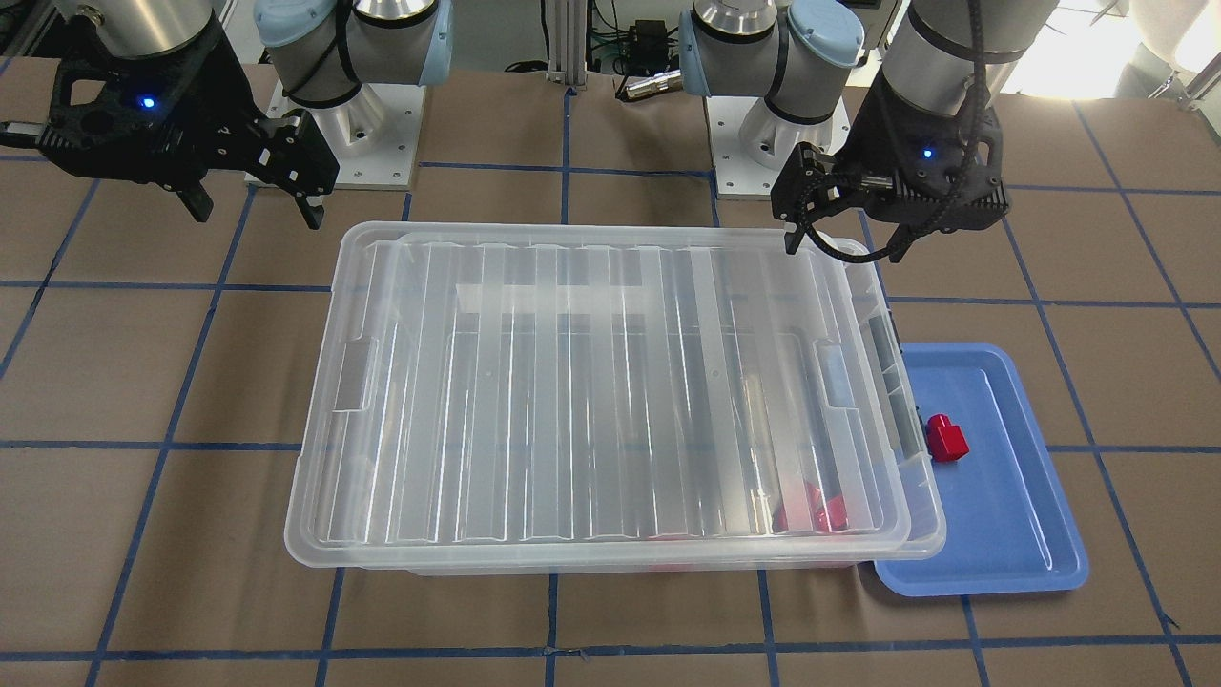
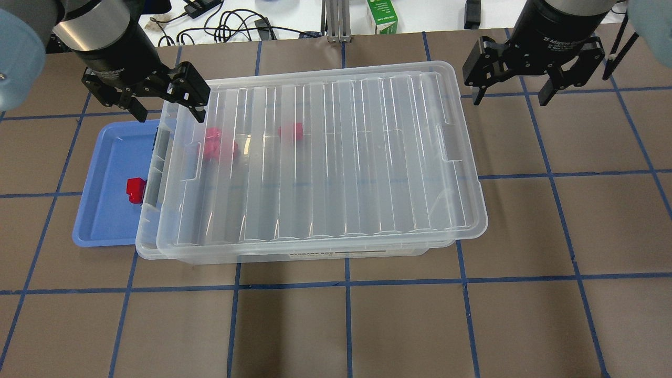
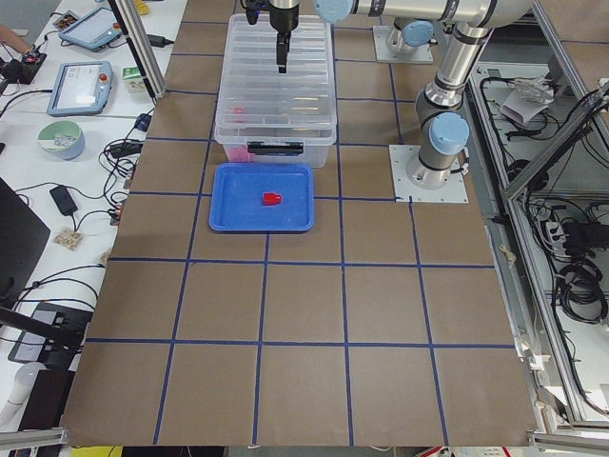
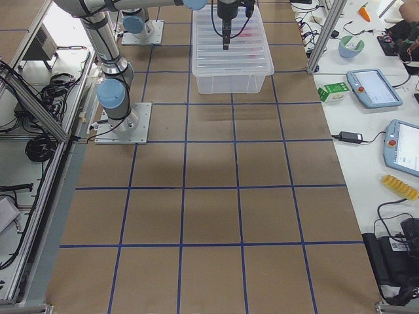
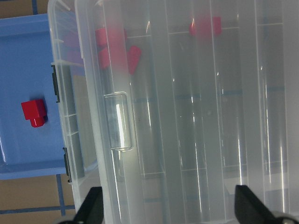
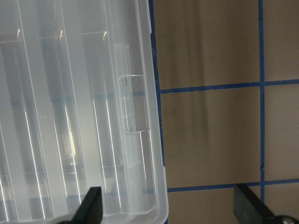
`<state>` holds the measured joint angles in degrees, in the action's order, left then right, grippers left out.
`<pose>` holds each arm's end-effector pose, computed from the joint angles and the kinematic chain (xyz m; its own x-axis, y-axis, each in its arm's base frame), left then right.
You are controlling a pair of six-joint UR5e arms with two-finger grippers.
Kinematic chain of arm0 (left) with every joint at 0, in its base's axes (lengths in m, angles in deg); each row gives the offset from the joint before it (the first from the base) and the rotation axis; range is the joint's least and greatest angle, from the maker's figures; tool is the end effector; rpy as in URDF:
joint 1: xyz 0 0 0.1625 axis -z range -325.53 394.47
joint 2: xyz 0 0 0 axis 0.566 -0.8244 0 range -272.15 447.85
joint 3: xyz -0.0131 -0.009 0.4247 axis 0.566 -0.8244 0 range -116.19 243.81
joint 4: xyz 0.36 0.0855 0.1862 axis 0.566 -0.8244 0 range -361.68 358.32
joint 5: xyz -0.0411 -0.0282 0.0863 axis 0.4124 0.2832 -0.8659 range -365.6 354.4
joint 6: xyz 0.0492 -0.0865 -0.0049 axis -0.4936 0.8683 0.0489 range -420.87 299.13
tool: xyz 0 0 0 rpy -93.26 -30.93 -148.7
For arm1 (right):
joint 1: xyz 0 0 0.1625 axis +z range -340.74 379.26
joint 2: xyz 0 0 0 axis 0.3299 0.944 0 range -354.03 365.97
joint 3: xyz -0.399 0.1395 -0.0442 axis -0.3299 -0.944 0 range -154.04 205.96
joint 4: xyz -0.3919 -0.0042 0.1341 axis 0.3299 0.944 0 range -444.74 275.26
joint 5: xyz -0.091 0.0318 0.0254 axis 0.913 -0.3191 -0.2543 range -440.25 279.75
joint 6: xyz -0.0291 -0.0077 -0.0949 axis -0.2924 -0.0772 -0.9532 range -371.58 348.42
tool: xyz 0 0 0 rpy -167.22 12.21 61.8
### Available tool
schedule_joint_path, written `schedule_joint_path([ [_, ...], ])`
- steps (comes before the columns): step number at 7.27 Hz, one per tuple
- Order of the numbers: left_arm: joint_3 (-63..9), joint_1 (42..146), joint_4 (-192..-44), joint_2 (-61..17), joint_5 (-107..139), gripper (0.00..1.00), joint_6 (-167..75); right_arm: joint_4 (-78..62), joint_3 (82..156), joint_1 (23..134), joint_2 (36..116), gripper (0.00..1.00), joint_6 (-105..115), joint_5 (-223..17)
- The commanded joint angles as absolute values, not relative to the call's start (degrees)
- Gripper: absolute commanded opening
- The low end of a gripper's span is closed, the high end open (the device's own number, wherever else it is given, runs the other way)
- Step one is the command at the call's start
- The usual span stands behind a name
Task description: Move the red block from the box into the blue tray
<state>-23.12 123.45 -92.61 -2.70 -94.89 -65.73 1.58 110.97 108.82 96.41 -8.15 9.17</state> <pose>-0.1256 -0.5006 0.5079 -0.9977 0.0673 0.0100 0.0670 0.9973 -0.0288 0.1304 -0.4909 0.5282 -0.9977 0.0671 -0.0120 0.0674 0.9973 -0.0298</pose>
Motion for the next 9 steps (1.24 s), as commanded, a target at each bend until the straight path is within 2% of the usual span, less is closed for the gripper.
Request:
schedule_joint_path([
  [1,-23.1,123.5,-92.7,-2.4,-94.9,1.00,-65.7,1.7,110.9,108.8,96.4,1.00,-8.1,9.1],
  [9,-22.8,123.3,-95.0,-2.0,-95.5,1.00,-66.0,1.7,111.0,108.8,96.4,1.00,-8.0,9.1],
])
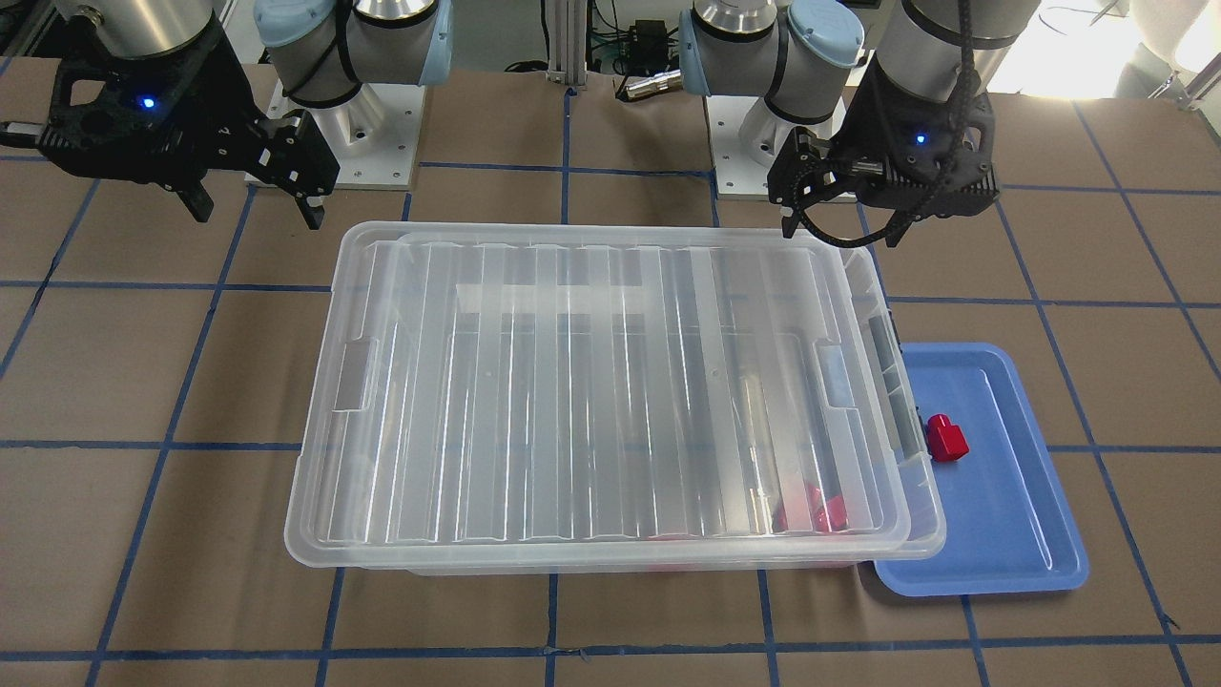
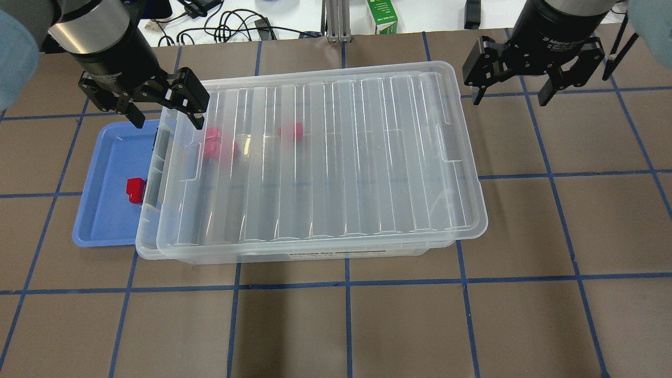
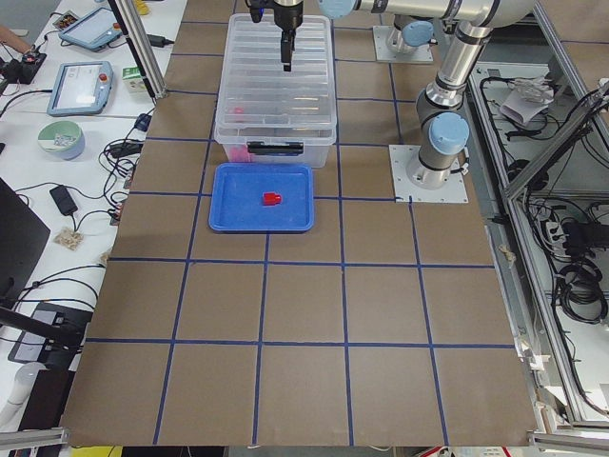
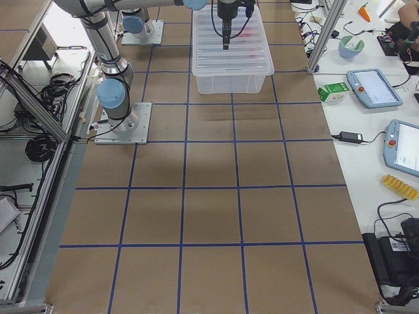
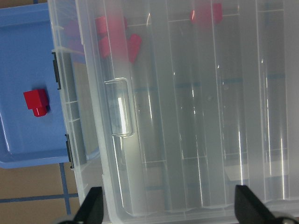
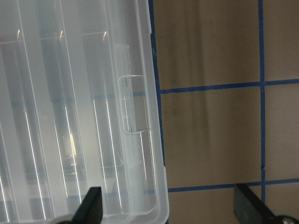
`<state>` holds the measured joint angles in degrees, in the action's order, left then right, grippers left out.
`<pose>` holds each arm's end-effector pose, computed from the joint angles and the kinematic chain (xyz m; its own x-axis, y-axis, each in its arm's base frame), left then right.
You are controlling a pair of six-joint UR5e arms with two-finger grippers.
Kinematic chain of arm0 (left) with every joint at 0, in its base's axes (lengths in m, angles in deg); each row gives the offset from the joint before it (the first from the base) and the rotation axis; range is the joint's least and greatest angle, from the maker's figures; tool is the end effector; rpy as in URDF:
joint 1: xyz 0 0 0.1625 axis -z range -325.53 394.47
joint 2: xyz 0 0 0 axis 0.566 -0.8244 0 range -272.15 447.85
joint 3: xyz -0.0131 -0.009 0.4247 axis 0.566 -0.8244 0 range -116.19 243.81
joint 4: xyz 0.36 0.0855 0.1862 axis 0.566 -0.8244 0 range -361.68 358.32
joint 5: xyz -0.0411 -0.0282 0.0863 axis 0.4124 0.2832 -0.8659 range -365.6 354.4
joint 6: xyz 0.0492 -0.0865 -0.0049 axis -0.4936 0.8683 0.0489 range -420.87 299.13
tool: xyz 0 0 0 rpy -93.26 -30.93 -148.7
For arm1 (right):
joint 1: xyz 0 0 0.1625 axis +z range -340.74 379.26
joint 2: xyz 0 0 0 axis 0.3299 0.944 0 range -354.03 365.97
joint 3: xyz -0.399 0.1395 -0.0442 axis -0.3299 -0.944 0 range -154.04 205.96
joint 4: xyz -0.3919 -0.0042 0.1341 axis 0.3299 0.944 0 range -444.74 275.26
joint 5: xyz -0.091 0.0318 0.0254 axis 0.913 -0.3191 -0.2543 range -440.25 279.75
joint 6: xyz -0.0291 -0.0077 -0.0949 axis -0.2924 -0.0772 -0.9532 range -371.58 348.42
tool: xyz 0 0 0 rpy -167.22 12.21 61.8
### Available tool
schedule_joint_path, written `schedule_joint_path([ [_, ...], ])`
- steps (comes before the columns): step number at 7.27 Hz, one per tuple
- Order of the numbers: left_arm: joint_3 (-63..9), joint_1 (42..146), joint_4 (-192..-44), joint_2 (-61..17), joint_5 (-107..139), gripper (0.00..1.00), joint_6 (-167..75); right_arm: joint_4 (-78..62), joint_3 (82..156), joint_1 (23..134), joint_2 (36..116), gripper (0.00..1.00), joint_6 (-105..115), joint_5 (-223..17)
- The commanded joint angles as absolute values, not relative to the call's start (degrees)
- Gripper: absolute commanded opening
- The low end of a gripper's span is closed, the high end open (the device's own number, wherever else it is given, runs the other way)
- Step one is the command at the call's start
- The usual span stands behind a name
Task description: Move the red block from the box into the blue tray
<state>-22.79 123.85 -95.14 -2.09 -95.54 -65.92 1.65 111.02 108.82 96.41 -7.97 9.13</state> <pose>-0.1280 -0.4921 0.5115 -0.9970 0.0773 0.0011 0.0773 0.9970 -0.0002 0.1305 -0.4909 0.5279 -0.9975 0.0702 -0.0128 0.0706 0.9971 -0.0301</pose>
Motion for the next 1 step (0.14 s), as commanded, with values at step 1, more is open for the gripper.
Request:
schedule_joint_path([
  [1,-22.8,123.4,-95.0,-2.0,-95.5,1.00,-66.0,1.7,111.0,108.8,96.5,1.00,-8.0,9.1],
])
